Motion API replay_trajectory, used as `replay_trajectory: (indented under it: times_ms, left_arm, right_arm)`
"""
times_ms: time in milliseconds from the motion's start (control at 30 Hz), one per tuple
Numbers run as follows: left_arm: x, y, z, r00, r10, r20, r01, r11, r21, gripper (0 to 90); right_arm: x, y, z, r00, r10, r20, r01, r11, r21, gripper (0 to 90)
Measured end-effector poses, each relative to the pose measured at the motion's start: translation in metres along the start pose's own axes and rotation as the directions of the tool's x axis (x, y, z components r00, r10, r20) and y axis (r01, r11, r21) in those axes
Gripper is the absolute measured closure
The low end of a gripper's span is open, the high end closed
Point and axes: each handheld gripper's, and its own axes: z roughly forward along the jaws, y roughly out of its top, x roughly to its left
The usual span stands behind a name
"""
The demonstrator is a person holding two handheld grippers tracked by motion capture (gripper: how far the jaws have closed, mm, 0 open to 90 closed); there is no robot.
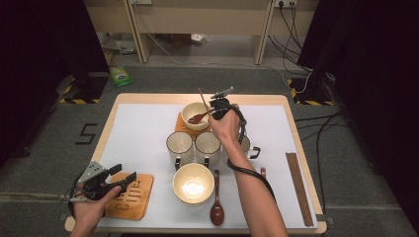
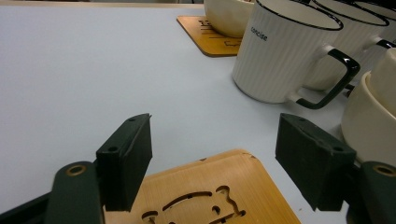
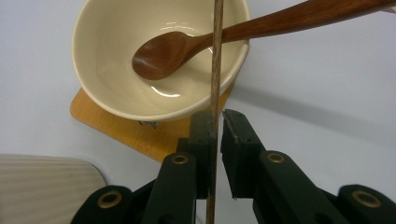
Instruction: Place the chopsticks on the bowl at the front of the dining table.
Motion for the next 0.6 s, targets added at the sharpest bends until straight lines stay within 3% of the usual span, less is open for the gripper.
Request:
replay_trajectory:
  times_ms: [167,600]
  left_arm:
    - [0.0,0.0,0.0,1.0,0.0,0.0,0.0,1.0,0.0,26.4]
    - [-0.001,0.0,0.001,1.0,0.004,0.0,-0.004,1.0,0.003,26.4]
  right_arm:
    - [0.0,-0.001,-0.002,1.0,-0.001,-0.001,0.001,1.0,-0.004,79.6]
    - [-0.006,-0.012,-0.011,0.9998,0.006,-0.021,-0.005,0.999,0.054,79.4]
